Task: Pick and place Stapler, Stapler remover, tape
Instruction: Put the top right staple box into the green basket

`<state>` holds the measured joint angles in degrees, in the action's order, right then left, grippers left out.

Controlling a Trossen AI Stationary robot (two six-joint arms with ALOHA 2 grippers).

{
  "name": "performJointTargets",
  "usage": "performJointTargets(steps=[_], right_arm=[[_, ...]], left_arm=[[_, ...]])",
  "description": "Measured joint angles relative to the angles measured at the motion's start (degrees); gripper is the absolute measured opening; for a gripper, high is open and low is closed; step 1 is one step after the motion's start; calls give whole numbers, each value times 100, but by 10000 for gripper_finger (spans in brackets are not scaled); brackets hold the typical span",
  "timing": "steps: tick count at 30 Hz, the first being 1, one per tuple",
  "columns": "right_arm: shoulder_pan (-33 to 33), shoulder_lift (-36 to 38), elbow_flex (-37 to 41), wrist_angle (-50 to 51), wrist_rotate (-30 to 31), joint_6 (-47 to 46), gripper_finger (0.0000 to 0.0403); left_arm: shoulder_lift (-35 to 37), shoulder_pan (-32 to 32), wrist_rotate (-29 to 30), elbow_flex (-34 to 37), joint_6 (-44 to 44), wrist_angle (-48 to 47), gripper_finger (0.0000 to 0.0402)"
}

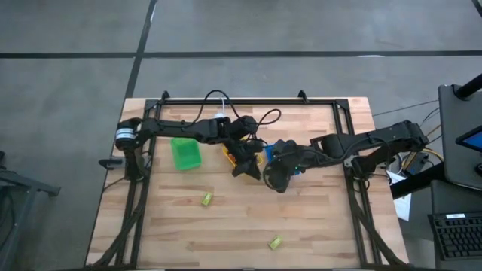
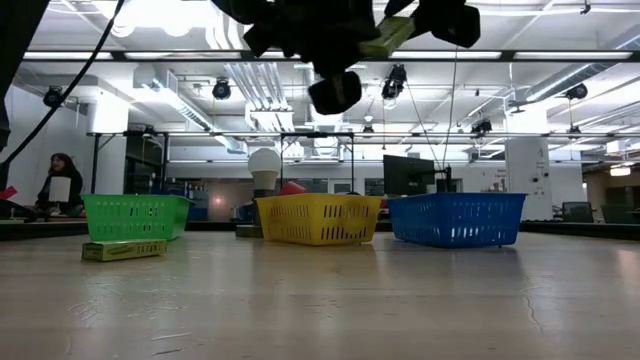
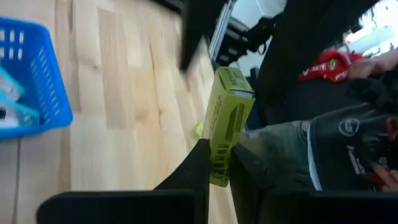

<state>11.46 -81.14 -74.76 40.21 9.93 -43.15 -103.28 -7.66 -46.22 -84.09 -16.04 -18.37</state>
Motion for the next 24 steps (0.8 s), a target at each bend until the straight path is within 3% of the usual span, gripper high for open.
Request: performJointTargets(steps=[6,14,19,24], right_arm=[[-7,71,0,62,59,141,230],[-4,48,25,361,83,292,266],[-12,39,141,431,106,398,260],[-12,41,376,414,84,385,249]], left_arm=[[271,-264,310,0,793,-1503,54],[957,-658,2531,346,2255,-4285,42],[1694,-1092,3897,1289,2443,-4863,57],[2432,-1723,4054,2385,2224,-4640,54]])
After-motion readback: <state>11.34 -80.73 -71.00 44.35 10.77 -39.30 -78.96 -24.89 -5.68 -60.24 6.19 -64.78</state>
